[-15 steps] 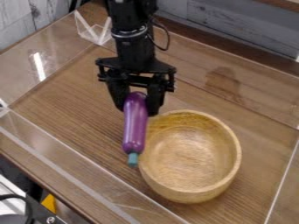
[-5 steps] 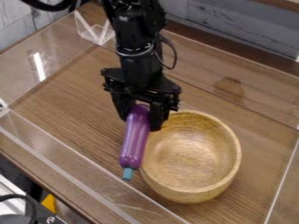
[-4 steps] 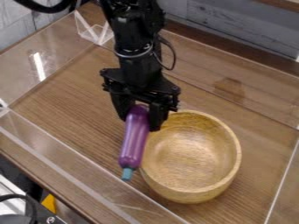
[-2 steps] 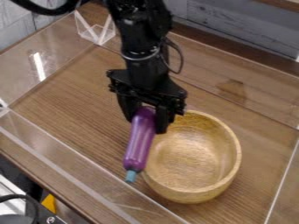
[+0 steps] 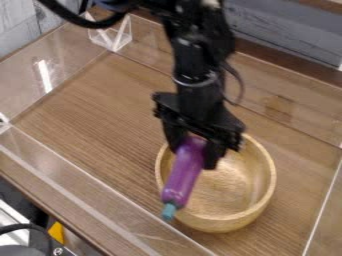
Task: Put the purple eggplant in the brown bowl
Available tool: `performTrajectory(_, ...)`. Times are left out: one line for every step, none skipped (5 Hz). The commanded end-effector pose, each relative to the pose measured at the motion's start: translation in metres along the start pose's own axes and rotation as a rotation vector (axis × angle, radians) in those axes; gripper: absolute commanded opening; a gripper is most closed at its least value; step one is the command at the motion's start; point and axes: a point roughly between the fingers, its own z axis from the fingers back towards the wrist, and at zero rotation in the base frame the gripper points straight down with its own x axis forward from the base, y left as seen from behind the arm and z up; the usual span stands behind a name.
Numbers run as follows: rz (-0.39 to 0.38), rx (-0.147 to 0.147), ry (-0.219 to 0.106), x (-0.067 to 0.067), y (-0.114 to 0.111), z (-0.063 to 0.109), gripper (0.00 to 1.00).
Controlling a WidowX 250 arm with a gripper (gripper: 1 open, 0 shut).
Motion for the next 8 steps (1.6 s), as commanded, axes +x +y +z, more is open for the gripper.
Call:
performTrajectory(-0.031, 0.005, -0.030, 0.011, -0.014, 0.002, 0.00)
performTrajectory(-0.045, 0.007, -0.031, 0.014, -0.020, -0.003, 0.00)
performTrajectory(-0.050, 0.011, -0.033, 0.016, -0.023, -0.005, 0.00)
performTrajectory(-0.053, 0.014, -0.035, 0.017, -0.024, -0.006, 0.00)
performTrajectory(-0.055, 0.015, -0.035, 0.017, -0.026, -0.007, 0.00)
performTrajectory(-0.056, 0.016, -0.035, 0.017, -0.027, -0.007, 0.00)
performTrajectory(-0.056, 0.015, -0.035, 0.017, -0.028, -0.007, 0.00)
performTrajectory(-0.056, 0.015, -0.036, 0.017, -0.029, -0.007, 0.00)
